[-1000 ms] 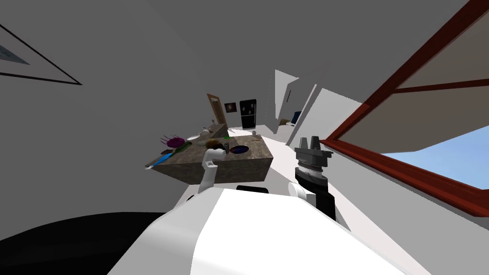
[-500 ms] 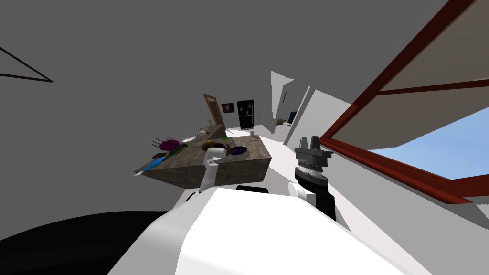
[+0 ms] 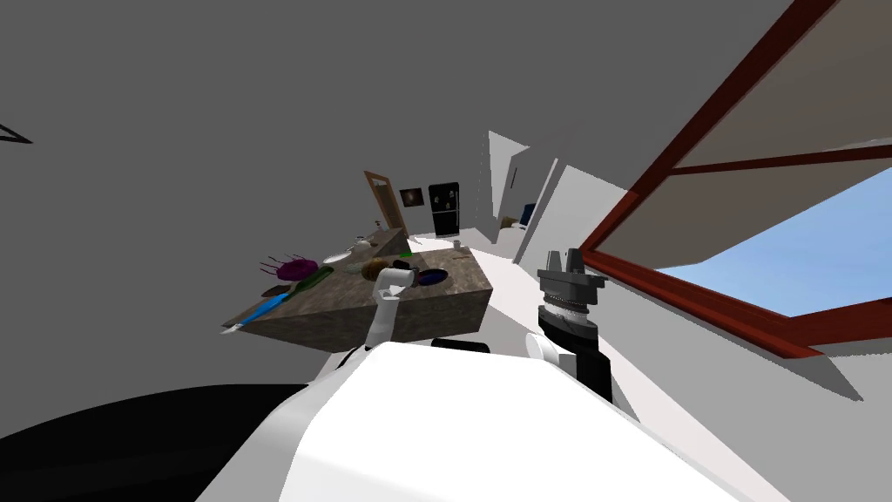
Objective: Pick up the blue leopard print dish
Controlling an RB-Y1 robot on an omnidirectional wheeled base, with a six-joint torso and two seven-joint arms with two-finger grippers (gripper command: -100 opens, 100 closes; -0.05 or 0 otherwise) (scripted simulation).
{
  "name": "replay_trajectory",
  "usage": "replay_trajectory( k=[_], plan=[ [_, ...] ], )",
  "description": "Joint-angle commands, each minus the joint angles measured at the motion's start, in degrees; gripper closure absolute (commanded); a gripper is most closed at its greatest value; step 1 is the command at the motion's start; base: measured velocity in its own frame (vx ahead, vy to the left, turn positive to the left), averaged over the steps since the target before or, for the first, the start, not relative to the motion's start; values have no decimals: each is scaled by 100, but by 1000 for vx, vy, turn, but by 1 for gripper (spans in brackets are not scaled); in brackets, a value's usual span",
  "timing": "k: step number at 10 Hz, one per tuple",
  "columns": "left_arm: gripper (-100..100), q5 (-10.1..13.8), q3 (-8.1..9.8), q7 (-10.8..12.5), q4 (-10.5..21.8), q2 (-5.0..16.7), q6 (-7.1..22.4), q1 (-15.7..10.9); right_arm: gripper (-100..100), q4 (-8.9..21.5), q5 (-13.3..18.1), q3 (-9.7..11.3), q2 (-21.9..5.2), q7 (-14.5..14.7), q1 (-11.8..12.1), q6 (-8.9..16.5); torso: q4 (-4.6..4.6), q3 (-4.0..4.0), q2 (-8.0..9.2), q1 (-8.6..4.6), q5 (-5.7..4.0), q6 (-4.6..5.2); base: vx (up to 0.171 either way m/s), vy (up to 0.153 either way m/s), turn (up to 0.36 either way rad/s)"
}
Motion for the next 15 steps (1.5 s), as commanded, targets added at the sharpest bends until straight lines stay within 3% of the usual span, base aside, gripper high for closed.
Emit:
replay_trajectory(
  k=[1, 7, 9, 10, 11, 12, 13, 15],
  plan=[
    [-100, 5, -14, 47, 68, -12, 275, -47, 0, 0, 0, 0, 0, 0, 0, 0, 0, 0, 0, 0, 0, 0, 32, -7, -83],
    [-100, 64, -35, 172, 417, -49, 1038, -120, 0, 0, 0, 0, 0, 0, 0, 0, -2, -4, -7, -5, -1, 1, 45, -14, -85],
    [-100, 85, -53, 198, 582, -80, 1226, -30, 0, 0, 0, 0, 0, 0, 0, 0, 0, 1, 2, -3, 0, -1, 10, -6, -6],
    [-100, 71, -56, 193, 507, -77, 1150, -47, 0, 0, 0, 0, 0, 0, 0, 0, 1, 5, 10, 2, 1, -2, 0, 0, 0],
    [0, 73, -57, 195, 513, -78, 1174, -38, 0, 0, 0, 0, 0, 0, 0, 0, 3, 7, 12, 3, 0, -1, 0, 0, 0],
    [-100, 320, -216, 155, 799, 59, 886, -326, 0, 0, 0, 0, 0, 0, 0, 0, 3, 7, 13, 3, 0, -1, -53, -15, 69],
    [-100, 320, -216, 155, 998, 59, 794, -468, 0, 0, 0, 0, 0, 0, -1, 0, 5, 14, 25, -1, 0, -1, -61, -31, 33],
    [-100, 320, -216, 155, 1300, 59, 794, -468, 0, 0, 0, 0, 0, 0, -1, 0, 5, 15, 25, -7, -2, -1, -17, -17, -6]
  ],
)
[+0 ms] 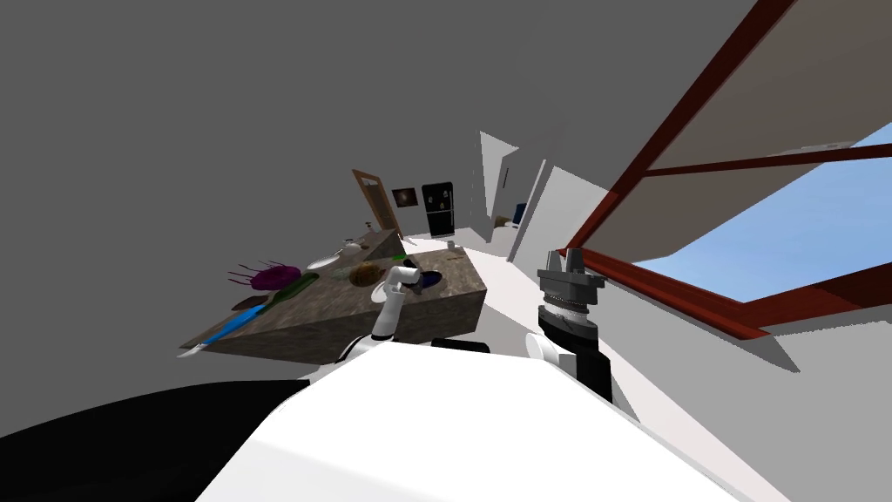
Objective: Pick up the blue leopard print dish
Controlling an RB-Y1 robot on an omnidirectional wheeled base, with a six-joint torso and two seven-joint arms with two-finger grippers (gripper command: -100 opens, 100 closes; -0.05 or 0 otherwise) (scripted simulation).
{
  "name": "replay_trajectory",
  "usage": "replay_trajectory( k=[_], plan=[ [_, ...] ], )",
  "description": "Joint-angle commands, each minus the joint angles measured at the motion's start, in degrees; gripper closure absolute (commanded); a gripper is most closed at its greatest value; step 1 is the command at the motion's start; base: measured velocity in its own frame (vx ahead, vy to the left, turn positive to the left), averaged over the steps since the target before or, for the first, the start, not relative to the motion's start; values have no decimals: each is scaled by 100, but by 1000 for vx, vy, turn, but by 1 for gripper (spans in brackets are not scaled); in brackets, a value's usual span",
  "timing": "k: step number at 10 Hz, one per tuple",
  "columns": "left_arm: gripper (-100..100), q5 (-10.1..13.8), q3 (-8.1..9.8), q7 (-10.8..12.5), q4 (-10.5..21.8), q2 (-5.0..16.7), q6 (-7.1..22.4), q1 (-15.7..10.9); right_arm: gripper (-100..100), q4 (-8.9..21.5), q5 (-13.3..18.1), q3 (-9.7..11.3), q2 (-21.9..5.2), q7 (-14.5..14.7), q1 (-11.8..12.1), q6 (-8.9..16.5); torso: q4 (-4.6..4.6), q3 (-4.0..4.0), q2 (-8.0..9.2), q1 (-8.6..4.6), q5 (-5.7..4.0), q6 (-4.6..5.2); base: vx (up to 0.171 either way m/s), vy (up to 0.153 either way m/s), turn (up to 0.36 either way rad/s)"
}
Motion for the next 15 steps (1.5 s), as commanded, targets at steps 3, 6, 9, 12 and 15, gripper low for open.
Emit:
replay_trajectory(
  k=[3, 6, 9, 12, 15],
  plan=[
    [-100, 243, -170, -41, 581, 132, -406, -417, 0, 0, 0, 0, 0, 0, -1, 0, 3, 7, 13, -8, -2, 1, -44, -26, 33],
    [-100, 491, -328, -81, 1077, 270, -696, -715, 0, 0, 0, 0, 0, 0, 0, 0, -1, -3, -5, 7, 2, -1, -14, -5, 20],
    [-100, 491, -328, -81, 1525, 270, -784, -845, 0, 0, 0, 0, 0, 0, 0, 0, 2, 4, 6, -4, -1, 0, -30, -19, 11],
    [-100, 739, -487, -122, 2095, 407, -1162, -1273, 0, 0, 0, 0, 0, 0, 0, 0, 1, 1, 3, -3, -1, 0, -31, -19, 34],
    [-100, 986, -646, -162, 2588, 545, -1438, -1538, 0, 0, 0, 0, 0, 0, 0, 0, 0, 1, 1, 4, 1, -1, -31, -13, 20]
  ],
)
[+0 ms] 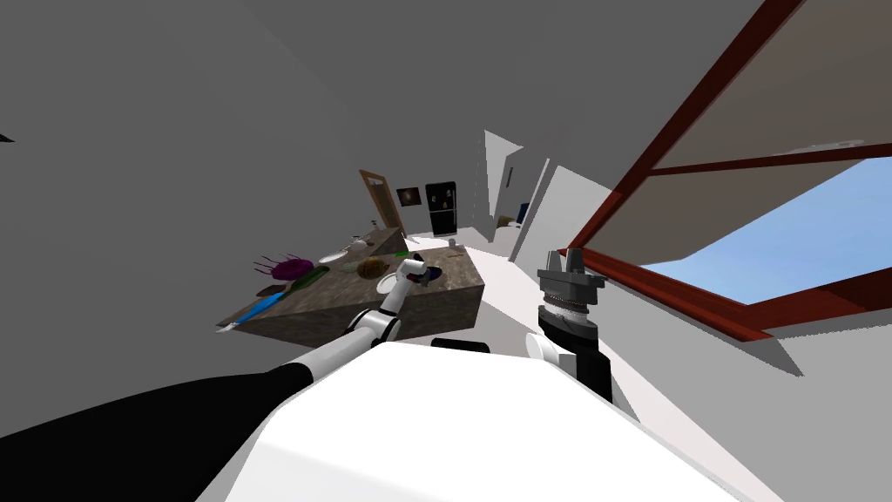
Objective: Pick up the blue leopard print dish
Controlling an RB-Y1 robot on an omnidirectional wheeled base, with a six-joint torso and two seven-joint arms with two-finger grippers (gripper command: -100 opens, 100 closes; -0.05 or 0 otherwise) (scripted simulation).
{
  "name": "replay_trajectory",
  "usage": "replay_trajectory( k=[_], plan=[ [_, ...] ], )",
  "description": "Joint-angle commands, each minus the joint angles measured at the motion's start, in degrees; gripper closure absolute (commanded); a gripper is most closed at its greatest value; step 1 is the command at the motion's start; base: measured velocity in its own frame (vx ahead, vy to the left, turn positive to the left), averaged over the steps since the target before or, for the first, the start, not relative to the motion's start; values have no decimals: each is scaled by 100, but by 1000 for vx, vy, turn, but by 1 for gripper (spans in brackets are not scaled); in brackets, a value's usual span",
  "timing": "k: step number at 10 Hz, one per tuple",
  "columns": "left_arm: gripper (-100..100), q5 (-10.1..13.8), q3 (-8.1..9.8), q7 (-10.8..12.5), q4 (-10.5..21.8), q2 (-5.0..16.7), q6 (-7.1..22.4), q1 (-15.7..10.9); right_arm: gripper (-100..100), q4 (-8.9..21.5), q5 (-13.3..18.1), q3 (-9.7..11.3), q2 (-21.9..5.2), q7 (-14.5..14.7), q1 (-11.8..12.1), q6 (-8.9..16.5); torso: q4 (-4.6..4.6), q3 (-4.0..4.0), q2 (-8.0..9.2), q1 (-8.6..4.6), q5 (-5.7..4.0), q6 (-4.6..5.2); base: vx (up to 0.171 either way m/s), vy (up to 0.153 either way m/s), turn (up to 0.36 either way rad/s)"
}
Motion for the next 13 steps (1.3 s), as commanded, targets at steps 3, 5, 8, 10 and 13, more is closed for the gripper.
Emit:
replay_trajectory(
  k=[3, 5, 8, 10, 13],
  plan=[
    [-100, 123, -68, -27, 663, 67, -257, -298, 0, 0, 0, 0, 0, 0, 0, 0, 0, 0, -1, 1, 0, 0, -32, -16, 7],
    [-100, 371, -227, -67, 1102, 205, -635, -727, 0, 0, 0, 0, 0, 0, 0, 0, -3, -5, -6, 4, 2, 0, -55, -23, 53],
    [-100, 619, -385, -107, 1744, 343, -962, -1047, 0, 0, 0, 0, 0, 0, 0, 0, -13, -16, -21, 12, 5, -2, -20, -8, 20],
    [-100, 619, -385, -107, 2271, 343, -1013, -1155, 0, 0, 0, 0, 0, 0, 0, 0, -16, -16, -17, 12, 7, -3, -49, -24, 14],
    [-100, 866, -544, -148, 2769, 480, -1391, -1583, 0, 0, 0, 0, 0, 0, 0, 0, -15, -14, -14, 10, 6, -3, -49, -24, 31]
  ],
)
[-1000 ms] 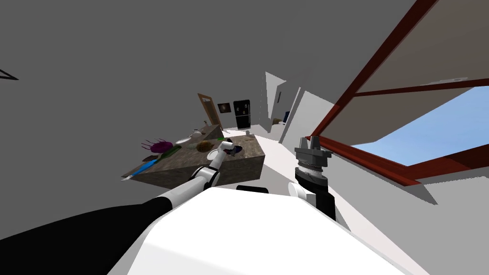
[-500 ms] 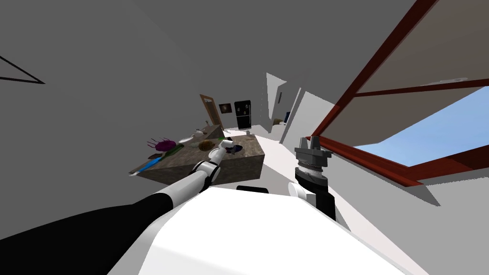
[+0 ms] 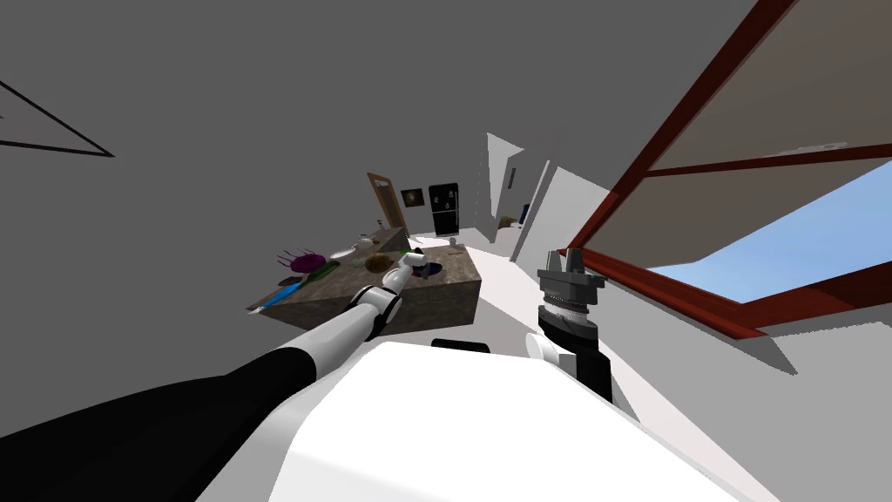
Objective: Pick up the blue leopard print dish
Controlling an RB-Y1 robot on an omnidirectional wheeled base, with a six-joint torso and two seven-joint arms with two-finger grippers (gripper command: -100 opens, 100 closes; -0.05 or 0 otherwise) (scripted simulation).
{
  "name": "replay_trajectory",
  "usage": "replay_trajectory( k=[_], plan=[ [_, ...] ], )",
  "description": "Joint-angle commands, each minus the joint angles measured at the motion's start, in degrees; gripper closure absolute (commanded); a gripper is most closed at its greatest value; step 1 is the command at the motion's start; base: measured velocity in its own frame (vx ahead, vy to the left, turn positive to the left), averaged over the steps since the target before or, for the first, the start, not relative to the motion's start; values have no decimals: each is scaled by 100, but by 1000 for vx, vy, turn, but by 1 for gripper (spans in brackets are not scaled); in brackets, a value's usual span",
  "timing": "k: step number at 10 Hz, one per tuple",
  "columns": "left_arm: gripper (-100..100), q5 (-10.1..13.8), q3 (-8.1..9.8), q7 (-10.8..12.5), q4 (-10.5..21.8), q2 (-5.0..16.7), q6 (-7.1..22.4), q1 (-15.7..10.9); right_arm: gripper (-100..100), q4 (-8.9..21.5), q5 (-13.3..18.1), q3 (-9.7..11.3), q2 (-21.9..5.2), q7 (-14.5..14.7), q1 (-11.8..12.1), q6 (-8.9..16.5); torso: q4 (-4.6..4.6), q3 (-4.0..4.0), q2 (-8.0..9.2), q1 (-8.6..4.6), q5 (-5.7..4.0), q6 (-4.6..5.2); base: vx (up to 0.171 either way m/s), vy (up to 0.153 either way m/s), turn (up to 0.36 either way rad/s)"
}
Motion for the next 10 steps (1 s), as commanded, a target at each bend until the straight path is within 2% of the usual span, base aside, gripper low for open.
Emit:
replay_trajectory(
  k=[1, 2, 3, 6, 7, 8, 9, 10],
  plan=[
    [-100, 6, -9, -7, 286, -5, -49, -47, 0, 0, 0, 0, 0, 0, 0, 0, 0, 0, 0, 0, 0, 0, 0, 0, 0],
    [-100, 6, -9, -7, 474, -5, -49, -47, 0, 0, 0, 0, 0, 0, 0, 0, -2, -5, -9, 5, 1, 0, 8, 3, -1],
    [-100, 254, -168, -47, 783, 132, -372, -413, 0, 0, 0, 0, 0, 0, 0, 0, -4, -9, -15, 7, 2, -1, -39, -13, 62],
    [-100, 254, -168, -47, 1265, 132, -427, -475, 0, 0, 0, 0, 0, 0, 0, 0, 0, 1, 1, -1, 0, 0, -35, -17, 10],
    [-100, 502, -326, -88, 1436, 270, -706, -755, 0, 0, 0, 0, 0, 0, 0, 0, -2, -4, -6, 3, 1, -1, -42, -25, 73],
    [-100, 502, -326, -88, 1299, 270, -711, -765, 0, 0, 0, 0, 0, 0, 0, 0, 1, 1, 1, -1, 0, -2, -58, -27, 40],
    [-100, 502, -326, -88, 1410, 270, -805, -903, 0, 0, 0, 0, 0, 0, 0, 0, 2, 4, 6, -6, -2, 2, -33, -12, -16],
    [-100, 502, -326, -88, 1769, 270, -805, -903, 0, 0, 0, 0, 0, 0, 0, 0, 1, 1, 1, -3, -1, 2, -7, -2, -12]
  ],
)
